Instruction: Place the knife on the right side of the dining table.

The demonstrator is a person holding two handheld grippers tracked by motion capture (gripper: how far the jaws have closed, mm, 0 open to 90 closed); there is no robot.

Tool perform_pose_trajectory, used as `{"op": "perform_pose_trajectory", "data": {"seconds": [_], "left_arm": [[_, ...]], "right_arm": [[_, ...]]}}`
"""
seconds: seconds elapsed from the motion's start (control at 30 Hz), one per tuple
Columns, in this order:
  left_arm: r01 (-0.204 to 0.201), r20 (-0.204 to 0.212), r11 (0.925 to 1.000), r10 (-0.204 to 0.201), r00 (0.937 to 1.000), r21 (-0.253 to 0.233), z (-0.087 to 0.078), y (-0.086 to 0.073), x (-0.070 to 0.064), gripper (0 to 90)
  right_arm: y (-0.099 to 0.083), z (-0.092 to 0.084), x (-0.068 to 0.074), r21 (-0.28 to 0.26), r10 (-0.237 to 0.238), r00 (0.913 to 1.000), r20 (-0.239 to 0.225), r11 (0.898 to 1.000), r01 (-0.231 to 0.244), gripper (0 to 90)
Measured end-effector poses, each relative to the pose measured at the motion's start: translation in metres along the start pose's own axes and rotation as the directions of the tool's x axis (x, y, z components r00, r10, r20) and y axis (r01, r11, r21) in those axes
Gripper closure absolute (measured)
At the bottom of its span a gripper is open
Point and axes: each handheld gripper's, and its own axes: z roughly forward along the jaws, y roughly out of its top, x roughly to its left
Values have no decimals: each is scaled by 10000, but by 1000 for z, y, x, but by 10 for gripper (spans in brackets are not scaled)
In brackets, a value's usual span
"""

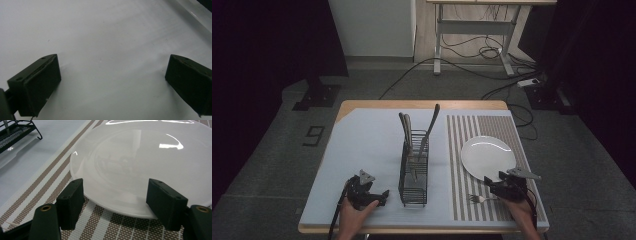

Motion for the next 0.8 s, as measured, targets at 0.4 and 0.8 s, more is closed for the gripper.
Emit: {"op": "perform_pose_trajectory", "data": {"seconds": [0.4,0.8], "left_arm": [[5,11,10000,-5,10000,15,0,0,0,0],[10,15,10000,-10,10000,18,0,0,0,0]], "right_arm": [[10,0,8,-313,-16,9994,-344,9995,5,313],[31,10,27,-448,-383,9949,-932,9984,342,313]]}}
